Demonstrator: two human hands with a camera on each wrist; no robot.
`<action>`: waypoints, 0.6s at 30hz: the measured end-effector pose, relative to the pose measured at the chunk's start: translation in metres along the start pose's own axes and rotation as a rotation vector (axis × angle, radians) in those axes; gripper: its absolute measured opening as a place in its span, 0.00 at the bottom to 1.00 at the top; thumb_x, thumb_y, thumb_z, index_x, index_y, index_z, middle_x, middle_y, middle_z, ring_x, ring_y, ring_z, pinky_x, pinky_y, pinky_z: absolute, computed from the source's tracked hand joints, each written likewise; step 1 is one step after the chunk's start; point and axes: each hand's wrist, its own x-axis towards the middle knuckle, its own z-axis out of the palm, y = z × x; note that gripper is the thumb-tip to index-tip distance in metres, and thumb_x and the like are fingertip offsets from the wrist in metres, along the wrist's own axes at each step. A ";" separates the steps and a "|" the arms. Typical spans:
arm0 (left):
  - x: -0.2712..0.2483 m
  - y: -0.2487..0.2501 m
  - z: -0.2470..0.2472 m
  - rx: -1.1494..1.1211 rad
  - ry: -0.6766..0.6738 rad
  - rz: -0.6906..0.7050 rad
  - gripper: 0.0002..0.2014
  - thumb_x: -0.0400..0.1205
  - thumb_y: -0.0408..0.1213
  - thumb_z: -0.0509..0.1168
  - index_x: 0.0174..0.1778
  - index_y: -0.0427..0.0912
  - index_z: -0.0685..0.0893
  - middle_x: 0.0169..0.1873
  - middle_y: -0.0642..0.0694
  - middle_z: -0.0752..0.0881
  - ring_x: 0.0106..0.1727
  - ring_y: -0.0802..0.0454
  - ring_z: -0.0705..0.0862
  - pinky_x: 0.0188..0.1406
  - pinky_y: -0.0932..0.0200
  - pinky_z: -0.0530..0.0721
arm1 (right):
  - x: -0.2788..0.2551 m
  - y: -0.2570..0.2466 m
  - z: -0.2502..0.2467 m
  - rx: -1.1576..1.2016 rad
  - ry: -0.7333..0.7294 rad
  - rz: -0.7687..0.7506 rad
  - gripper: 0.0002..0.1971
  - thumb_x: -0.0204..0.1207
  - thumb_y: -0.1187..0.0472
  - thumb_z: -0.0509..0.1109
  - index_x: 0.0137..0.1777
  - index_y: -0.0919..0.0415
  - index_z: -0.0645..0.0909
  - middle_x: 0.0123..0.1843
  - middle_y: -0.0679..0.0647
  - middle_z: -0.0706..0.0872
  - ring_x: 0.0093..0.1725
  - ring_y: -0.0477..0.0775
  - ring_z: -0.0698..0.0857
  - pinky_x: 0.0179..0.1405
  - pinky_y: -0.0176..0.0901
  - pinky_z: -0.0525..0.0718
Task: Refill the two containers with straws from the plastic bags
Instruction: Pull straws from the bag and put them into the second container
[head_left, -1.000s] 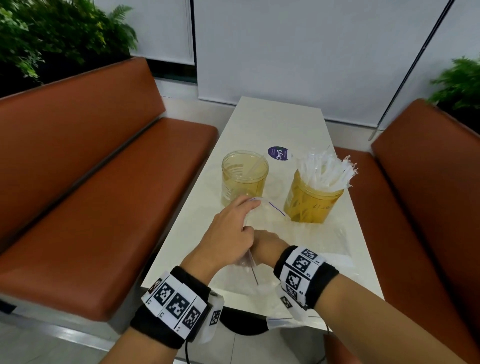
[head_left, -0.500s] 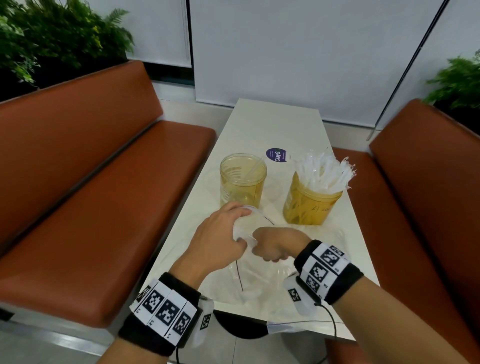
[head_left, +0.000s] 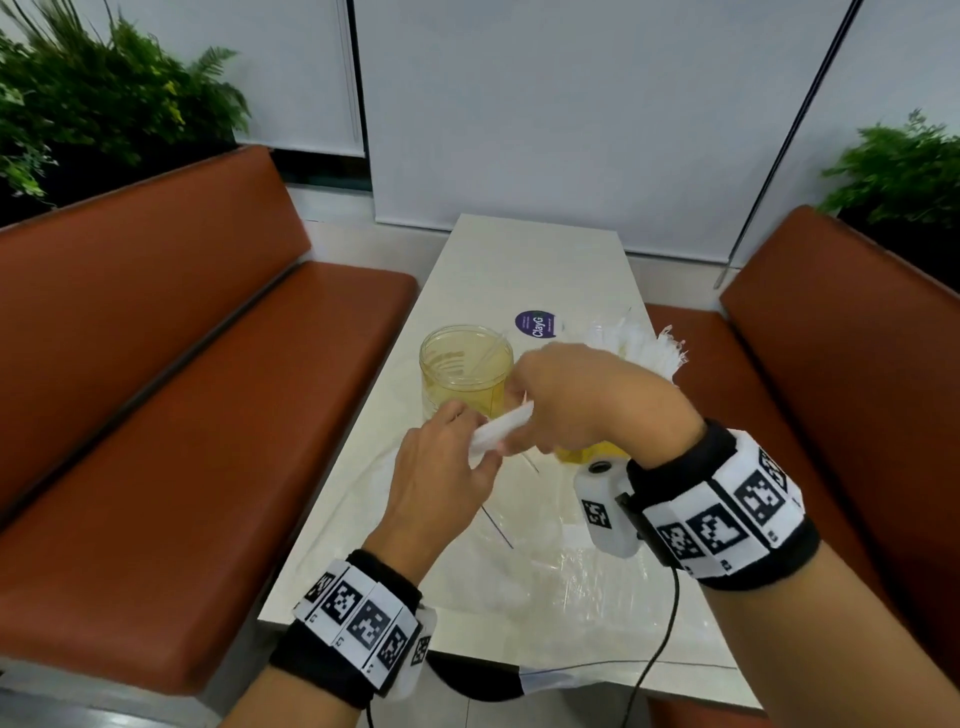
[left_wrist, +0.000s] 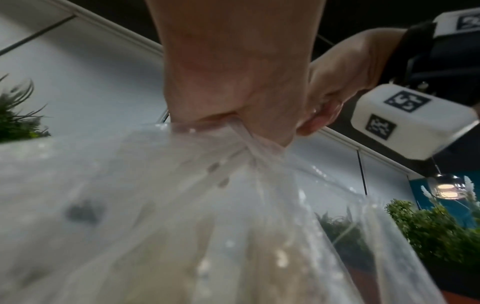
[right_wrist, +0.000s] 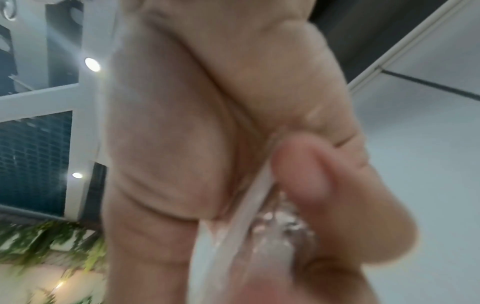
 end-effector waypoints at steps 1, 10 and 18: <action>0.002 0.000 0.000 -0.015 -0.001 -0.003 0.12 0.83 0.49 0.72 0.57 0.47 0.85 0.49 0.54 0.81 0.41 0.48 0.83 0.41 0.49 0.83 | -0.001 0.003 -0.005 0.095 0.080 -0.004 0.19 0.76 0.37 0.74 0.53 0.52 0.88 0.35 0.46 0.91 0.38 0.46 0.90 0.49 0.45 0.87; 0.013 -0.007 0.005 -0.285 0.070 -0.023 0.08 0.85 0.39 0.69 0.52 0.37 0.83 0.43 0.46 0.85 0.41 0.46 0.86 0.38 0.52 0.82 | 0.033 -0.014 0.035 0.758 0.634 -0.237 0.22 0.90 0.50 0.59 0.55 0.61 0.93 0.53 0.51 0.94 0.54 0.42 0.90 0.63 0.41 0.84; 0.018 -0.014 -0.002 -0.373 0.122 -0.013 0.04 0.84 0.34 0.67 0.46 0.37 0.84 0.35 0.53 0.82 0.38 0.50 0.83 0.33 0.68 0.75 | 0.044 -0.020 0.054 1.355 0.651 -0.193 0.37 0.67 0.39 0.82 0.74 0.49 0.74 0.58 0.48 0.90 0.60 0.42 0.88 0.57 0.31 0.84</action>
